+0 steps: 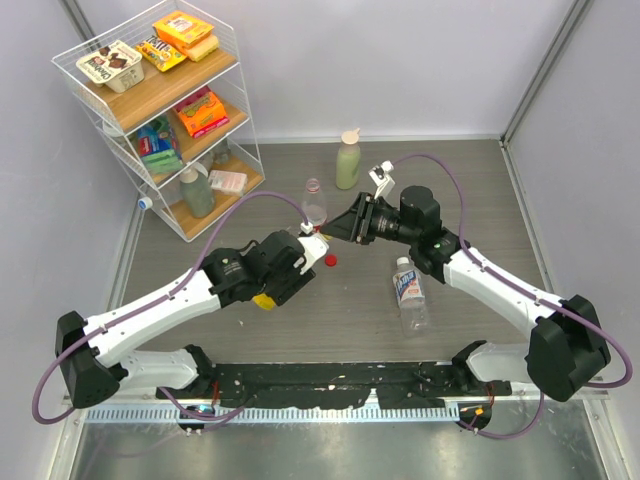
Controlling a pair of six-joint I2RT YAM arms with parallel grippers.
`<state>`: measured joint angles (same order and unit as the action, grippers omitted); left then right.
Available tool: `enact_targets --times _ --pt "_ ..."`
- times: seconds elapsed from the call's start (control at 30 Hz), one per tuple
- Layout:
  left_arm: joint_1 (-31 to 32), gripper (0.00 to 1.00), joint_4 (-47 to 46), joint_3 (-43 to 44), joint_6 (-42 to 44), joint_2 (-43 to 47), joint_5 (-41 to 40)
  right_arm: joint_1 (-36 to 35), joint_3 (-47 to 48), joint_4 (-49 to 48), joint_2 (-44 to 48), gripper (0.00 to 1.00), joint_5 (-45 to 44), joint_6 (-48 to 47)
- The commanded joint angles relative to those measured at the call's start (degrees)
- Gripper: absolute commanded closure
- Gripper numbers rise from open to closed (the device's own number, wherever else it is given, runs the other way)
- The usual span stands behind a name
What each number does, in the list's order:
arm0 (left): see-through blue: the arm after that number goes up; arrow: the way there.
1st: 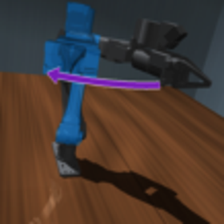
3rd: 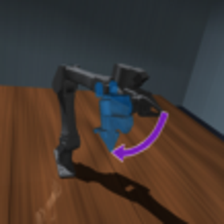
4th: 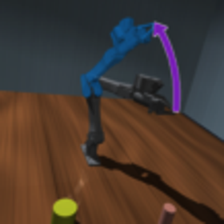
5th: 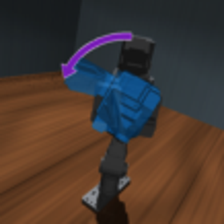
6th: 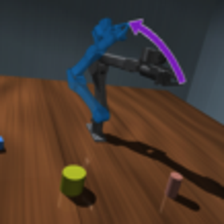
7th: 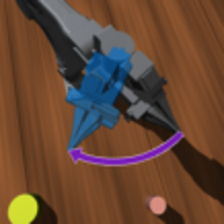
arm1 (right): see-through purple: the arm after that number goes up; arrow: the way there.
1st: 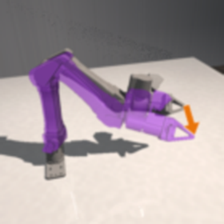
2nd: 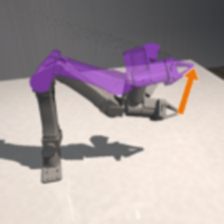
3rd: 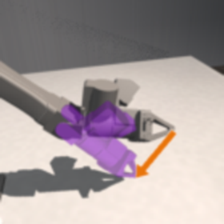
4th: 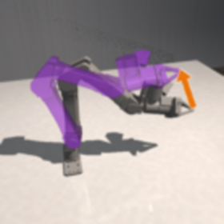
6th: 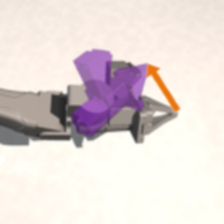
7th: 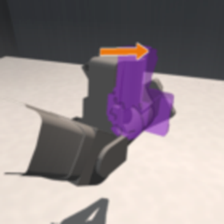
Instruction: Unscrew the bottle caps
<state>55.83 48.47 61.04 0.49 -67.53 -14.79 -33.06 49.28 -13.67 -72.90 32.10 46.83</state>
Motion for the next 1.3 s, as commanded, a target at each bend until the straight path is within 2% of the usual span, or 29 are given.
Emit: enact_targets --times 0.0,0.1,0.2,0.37,0.43,0.83,1.27 --pt "0.24 1.0 -1.89 0.75 -0.14 -0.06 0.2 -0.87 2.58 -2.5 1.71 0.69 2.27 0.02" --pt "0.24 1.0 -1.54 1.19 -0.14 -0.15 0.2 -0.96 2.4 -2.85 2.24 0.88 3.32 -0.33" --pt "0.15 1.0 -1.01 1.8 -0.14 0.03 0.72 -0.96 1.7 -4.87 3.12 0.98 4.37 -0.86" --pt "0.15 1.0 0.13 2.86 0.12 1.43 5.54 -1.04 -0.14 -6.8 5.66 0.98 4.99 -3.41" --pt "0.24 1.0 0.66 3.39 0.39 2.66 11.16 -0.96 -1.37 -7.86 7.68 0.98 5.43 -5.25" --pt "0.24 1.0 2.07 5.32 1.7 6.97 32.7 -0.87 -5.24 -13.74 14.72 0.98 11.58 -9.91" --pt "0.24 1.0 5.05 8.39 3.02 6.97 55.02 -0.96 -9.02 -26.31 21.13 0.98 19.06 -9.04"
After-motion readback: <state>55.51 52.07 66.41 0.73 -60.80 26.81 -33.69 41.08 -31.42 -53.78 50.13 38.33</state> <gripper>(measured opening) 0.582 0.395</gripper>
